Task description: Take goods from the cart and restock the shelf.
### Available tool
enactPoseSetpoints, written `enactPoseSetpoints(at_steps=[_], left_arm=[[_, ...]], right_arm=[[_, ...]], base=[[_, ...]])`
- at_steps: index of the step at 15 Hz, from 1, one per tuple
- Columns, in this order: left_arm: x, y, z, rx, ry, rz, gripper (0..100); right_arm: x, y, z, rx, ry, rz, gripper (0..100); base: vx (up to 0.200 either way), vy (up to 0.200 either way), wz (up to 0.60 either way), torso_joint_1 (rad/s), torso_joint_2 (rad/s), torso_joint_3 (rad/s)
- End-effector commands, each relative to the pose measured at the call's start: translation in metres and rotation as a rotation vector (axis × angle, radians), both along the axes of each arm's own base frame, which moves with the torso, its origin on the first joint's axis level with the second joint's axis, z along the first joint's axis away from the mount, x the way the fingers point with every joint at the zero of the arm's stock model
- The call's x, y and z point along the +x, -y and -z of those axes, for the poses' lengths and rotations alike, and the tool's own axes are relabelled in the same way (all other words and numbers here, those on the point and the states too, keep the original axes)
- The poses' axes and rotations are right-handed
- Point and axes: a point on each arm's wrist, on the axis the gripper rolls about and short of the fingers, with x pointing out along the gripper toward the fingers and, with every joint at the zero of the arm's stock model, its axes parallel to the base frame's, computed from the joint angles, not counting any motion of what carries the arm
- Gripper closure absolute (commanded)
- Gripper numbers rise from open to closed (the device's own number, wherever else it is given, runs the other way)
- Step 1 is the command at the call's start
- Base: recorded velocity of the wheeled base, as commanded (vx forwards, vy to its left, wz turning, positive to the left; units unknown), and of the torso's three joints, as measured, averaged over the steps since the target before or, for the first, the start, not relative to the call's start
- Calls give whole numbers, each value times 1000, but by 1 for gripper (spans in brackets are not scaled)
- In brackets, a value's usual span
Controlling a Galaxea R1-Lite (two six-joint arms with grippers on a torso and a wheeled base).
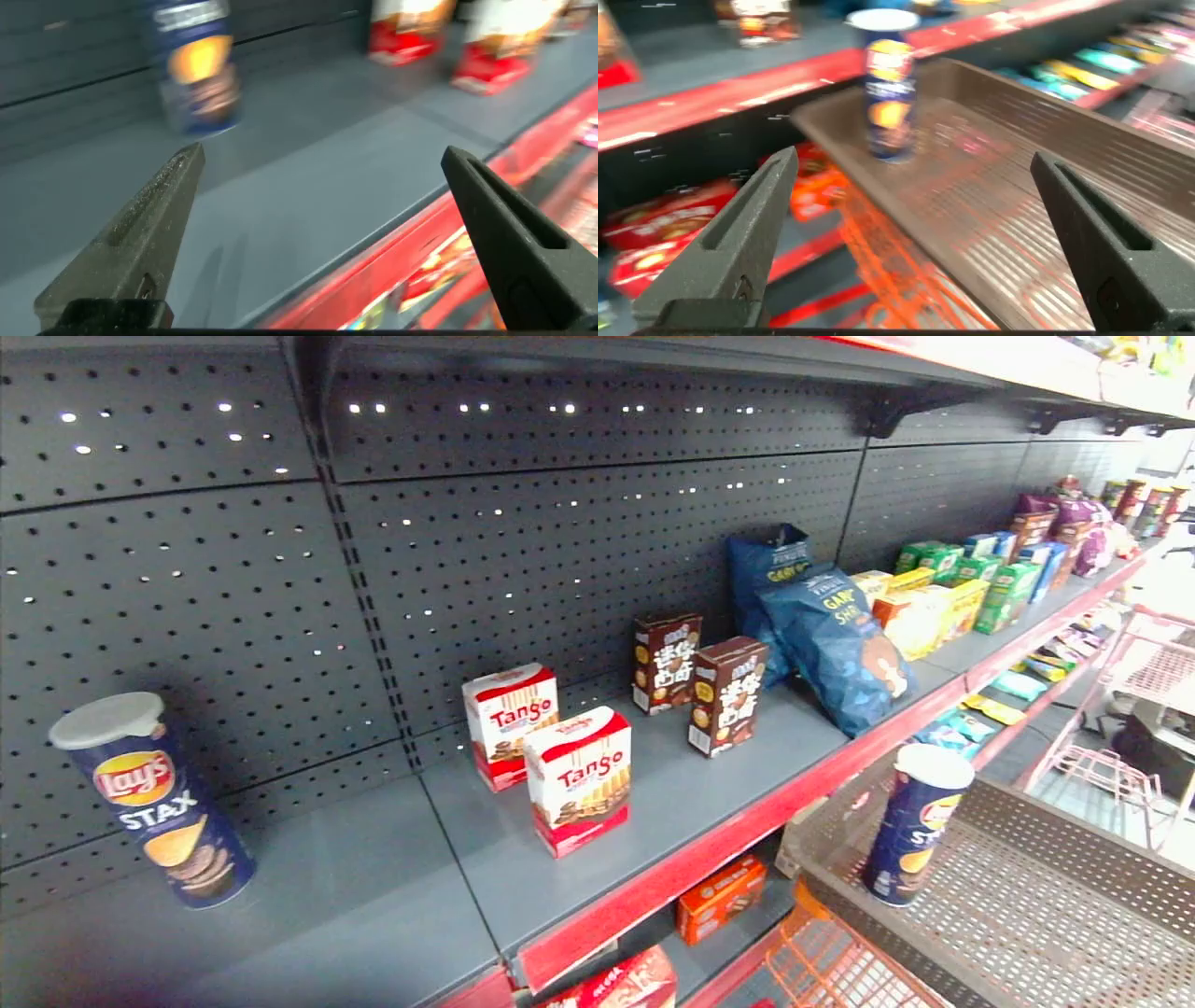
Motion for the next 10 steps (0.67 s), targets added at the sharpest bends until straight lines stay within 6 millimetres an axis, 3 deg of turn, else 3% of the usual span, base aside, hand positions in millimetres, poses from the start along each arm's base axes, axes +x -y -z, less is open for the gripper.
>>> enactPoseSetpoints(at_steps=[1, 3, 6, 7, 8, 9, 10], left_arm=[[0, 0, 0, 1, 0, 0, 0], [0, 0, 0, 1, 0, 0, 0], [0, 0, 0, 1, 0, 0, 0], [0, 0, 0, -1, 0, 0, 0], [0, 0, 0, 2, 0, 0, 0], [0, 0, 0, -2, 0, -2, 0], [0, 0, 0, 1, -1, 0, 0]], right_arm=[[0, 0, 0, -1, -1, -3, 0], [0, 0, 0, -4, -1, -9, 0], [0, 0, 0, -6, -1, -12, 0], [-2, -1, -10, -5, 31, -29, 0], [-5, -1, -64, -6, 65, -39, 0], [17, -1, -91, 5, -72, -24, 0], [22, -1, -115, 7, -38, -36, 0]], base=[[0, 0, -600, 2, 2, 2], [0, 0, -600, 2, 5, 0], [0, 0, 0, 0, 0, 0], [0, 0, 0, 0, 0, 0], [0, 0, 0, 0, 0, 0], [0, 0, 0, 0, 0, 0], [0, 0, 0, 0, 0, 0]])
